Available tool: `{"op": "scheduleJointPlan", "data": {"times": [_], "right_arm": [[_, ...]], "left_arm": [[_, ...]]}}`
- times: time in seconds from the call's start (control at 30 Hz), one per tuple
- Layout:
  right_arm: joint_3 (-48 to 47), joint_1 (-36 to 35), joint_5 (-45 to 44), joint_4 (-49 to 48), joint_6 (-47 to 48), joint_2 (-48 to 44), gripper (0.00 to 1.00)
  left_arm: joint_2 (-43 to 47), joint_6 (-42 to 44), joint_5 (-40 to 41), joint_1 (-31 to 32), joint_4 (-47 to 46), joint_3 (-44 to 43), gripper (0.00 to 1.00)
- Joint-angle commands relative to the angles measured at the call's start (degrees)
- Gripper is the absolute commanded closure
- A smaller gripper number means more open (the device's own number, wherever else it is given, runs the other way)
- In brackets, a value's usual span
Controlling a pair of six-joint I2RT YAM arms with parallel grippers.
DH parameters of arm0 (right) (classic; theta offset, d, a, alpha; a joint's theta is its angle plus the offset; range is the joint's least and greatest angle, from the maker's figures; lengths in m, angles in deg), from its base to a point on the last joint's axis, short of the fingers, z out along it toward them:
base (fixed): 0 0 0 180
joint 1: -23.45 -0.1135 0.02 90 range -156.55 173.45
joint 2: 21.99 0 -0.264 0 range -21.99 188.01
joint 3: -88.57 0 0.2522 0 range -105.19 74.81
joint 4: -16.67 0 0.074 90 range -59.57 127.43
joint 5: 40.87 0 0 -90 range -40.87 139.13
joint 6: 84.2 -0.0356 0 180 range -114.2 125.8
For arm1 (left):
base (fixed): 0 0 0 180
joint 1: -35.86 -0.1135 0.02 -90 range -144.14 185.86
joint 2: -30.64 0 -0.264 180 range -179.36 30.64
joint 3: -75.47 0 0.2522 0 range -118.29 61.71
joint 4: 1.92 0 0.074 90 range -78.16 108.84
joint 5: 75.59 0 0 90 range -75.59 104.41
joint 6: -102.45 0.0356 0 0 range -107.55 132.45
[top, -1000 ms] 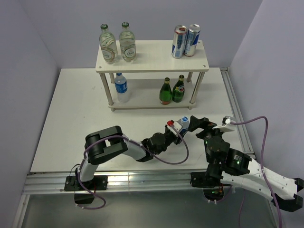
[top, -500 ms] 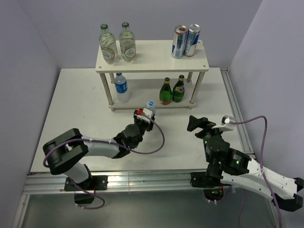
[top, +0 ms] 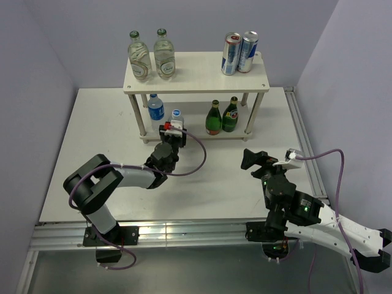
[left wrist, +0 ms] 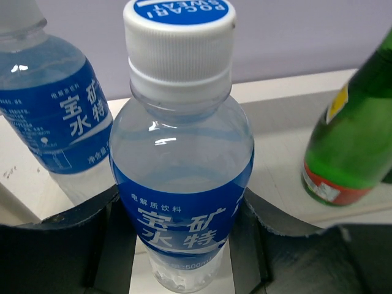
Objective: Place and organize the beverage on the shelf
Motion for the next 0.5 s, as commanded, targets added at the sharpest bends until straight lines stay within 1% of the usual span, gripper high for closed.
{"op": "scheduleJointPlan", "data": {"times": [0.0,0.17,0.3,0.47], "right_arm": [[0.56,-0.21,-1.00,-1.45,-0.23,0.58,0.00],[0.56,-0.21,-0.83,-2.06,-0.05,0.85,0.00],[0.73,-0.29,-0.83,-2.33,0.13,0.94,0.00],[0.82,-0.21,-0.74,-2.51,0.13,1.11,0.00]], "left_arm": [[0.37,1.84,-0.71,-0.88,-14.48,-5.75,1.00],[-1.48,2.98,-0.27,-1.23,-15.71,-7.68,1.00],[-2.88,2.28,-0.53,-2.28,-16.50,-8.47,1.00],[-6.75,2.63,1.05,-3.43,-20.28,-9.88,1.00]]}}
